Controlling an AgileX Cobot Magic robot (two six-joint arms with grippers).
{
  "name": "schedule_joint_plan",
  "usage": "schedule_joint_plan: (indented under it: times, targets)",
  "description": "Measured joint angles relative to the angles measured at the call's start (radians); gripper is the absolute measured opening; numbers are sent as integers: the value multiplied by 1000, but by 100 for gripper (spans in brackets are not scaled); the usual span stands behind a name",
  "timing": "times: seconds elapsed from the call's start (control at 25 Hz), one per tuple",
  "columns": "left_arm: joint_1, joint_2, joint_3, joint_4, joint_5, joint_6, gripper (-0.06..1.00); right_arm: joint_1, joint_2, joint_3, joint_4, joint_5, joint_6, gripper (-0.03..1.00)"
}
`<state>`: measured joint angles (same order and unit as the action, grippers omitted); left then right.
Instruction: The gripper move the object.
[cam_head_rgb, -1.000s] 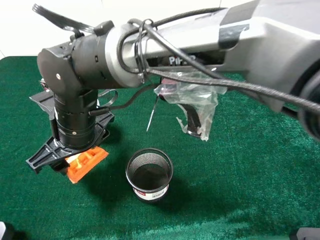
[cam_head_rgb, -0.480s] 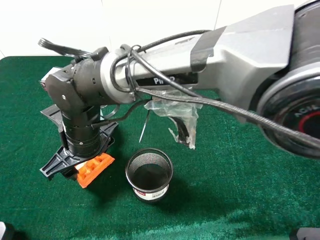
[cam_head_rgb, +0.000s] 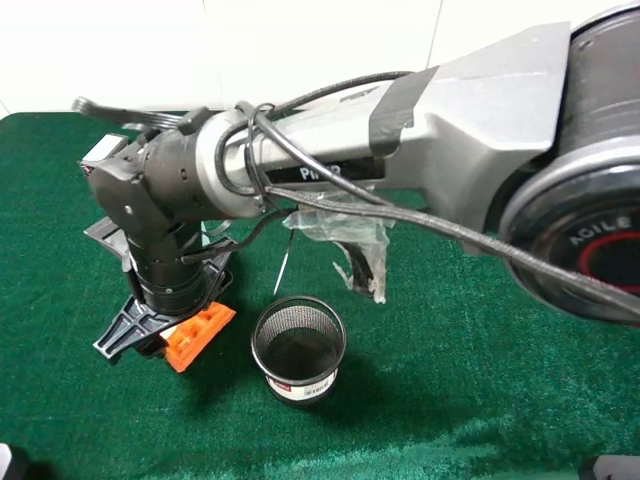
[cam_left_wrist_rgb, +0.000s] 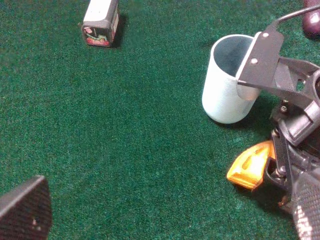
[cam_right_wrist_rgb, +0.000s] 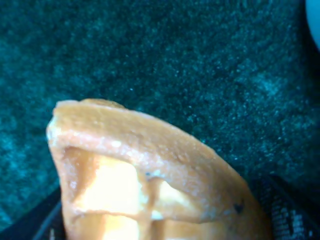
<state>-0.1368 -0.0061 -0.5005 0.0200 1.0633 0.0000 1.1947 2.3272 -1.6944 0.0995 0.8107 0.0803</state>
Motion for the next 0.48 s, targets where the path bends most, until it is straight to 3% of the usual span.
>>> schedule_joint_plan:
  times: [0.48]
  targets:
    - [0, 0, 0, 0, 0, 0, 98, 33, 0, 0, -37, -9, 23, 52]
